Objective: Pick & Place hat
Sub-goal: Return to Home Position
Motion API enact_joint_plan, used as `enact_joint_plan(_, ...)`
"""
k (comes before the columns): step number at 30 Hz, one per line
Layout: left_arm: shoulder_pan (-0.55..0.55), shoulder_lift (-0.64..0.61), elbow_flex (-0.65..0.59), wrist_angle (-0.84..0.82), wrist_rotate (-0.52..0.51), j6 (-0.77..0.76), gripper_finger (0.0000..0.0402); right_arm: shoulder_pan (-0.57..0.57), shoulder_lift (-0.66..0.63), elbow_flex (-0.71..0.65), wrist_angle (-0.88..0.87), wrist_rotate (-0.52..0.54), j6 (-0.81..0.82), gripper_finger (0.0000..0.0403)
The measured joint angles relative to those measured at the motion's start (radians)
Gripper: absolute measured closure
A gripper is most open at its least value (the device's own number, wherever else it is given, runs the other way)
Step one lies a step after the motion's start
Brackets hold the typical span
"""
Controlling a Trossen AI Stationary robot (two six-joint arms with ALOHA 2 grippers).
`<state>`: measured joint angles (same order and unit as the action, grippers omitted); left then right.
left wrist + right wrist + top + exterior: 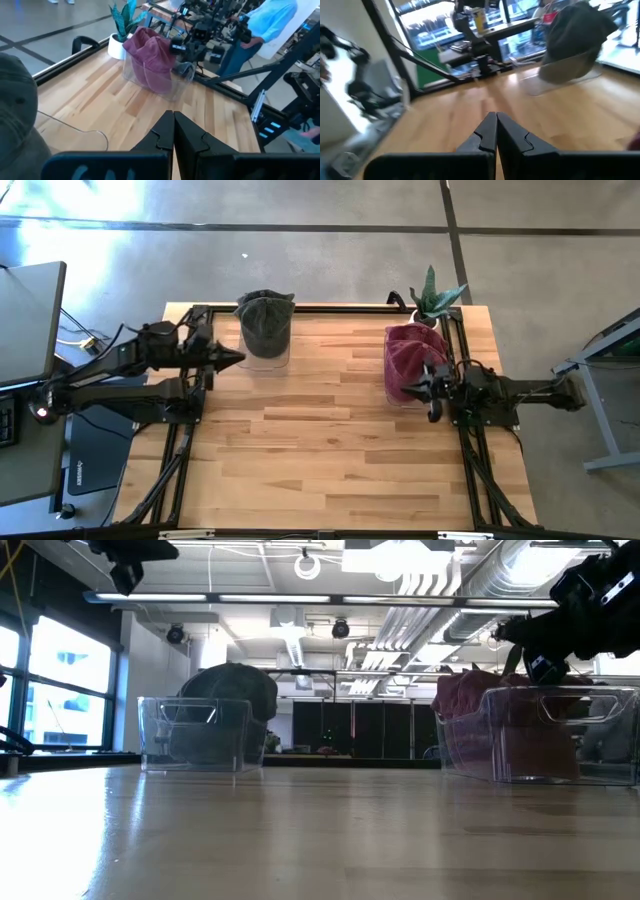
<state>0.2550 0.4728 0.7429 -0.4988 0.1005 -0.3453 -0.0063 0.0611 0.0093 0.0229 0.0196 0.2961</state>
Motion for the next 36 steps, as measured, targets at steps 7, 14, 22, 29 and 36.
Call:
enact_joint_plan(7, 0.0, -0.06, 0.0, -0.096, 0.009, 0.076, 0.0401, 0.0, 0.029, 0.0, 0.003, 0.028, -0.119, 0.0391)
enact_joint_plan(14, 0.0, -0.089, 0.0, -0.093, 0.035, 0.356, 0.0401, 0.0, 0.03, 0.0, 0.004, 0.028, -0.12, 0.0396)
enact_joint_plan(22, 0.0, -0.253, -0.192, 0.017, -0.004, 0.346, 0.0401, 0.0, 0.03, 0.0, 0.004, 0.029, -0.119, 0.0395)
enact_joint_plan(29, 0.0, -0.38, -0.475, 0.487, -0.005, 0.188, 0.0402, 0.0, 0.03, 0.0, 0.004, 0.029, -0.118, 0.0397)
enact_joint_plan(36, 0.0, -0.379, -0.557, 0.512, 0.026, 0.117, 0.0401, 0.0, 0.03, 0.0, 0.004, 0.03, -0.12, 0.0399)
